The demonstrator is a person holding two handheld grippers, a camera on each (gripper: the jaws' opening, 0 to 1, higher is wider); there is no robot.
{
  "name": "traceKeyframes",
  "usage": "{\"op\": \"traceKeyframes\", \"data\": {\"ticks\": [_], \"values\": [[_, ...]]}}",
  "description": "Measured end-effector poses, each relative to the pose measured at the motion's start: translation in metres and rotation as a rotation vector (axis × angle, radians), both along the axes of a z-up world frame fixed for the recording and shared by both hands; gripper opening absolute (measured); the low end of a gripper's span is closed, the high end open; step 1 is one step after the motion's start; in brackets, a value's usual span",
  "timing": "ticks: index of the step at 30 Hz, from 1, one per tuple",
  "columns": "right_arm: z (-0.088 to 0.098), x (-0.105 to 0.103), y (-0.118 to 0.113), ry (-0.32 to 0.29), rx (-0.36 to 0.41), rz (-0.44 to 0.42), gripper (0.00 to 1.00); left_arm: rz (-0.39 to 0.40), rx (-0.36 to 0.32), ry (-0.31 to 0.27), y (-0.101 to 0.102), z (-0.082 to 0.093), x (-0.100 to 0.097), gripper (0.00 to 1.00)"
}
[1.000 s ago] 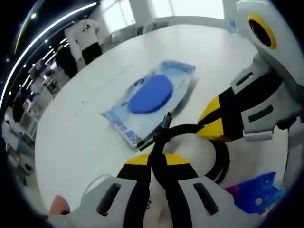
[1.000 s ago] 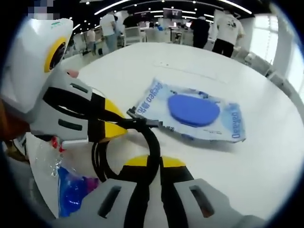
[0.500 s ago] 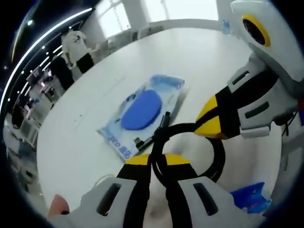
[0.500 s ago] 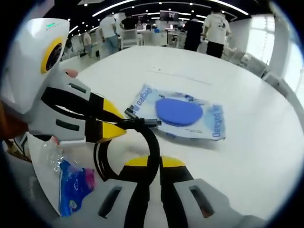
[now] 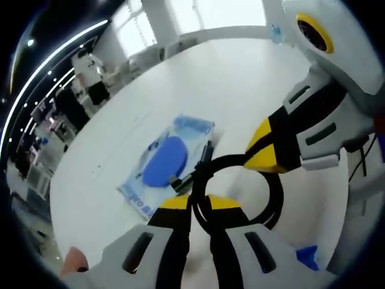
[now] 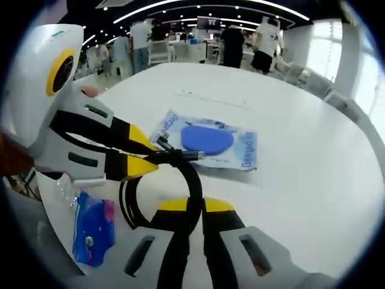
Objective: Arrange the tabletop items into an orderly group along one side of the table until the central work area is clear of visible clutter.
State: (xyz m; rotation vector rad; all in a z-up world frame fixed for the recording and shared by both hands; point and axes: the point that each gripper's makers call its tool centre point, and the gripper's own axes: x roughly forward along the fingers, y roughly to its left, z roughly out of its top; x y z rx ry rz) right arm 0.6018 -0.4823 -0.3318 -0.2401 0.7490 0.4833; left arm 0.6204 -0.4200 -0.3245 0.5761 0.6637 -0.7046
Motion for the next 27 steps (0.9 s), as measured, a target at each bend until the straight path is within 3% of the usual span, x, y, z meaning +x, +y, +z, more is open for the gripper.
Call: {"op": "traceKeyframes", "data": {"ticks": [15,27], "values": [[0.003,-0.015,-0.055,0.008,-0.022,-0.053,0.06,-0.071,-0.013,0.004,-0.056,-0.001,-0.015,0.07],[0.002,-0.014,-0.095,0.011,-0.026,-0.092,0.06,-0.101,-0.023,0.006,-0.094,-0.002,-0.014,0.07]]}}
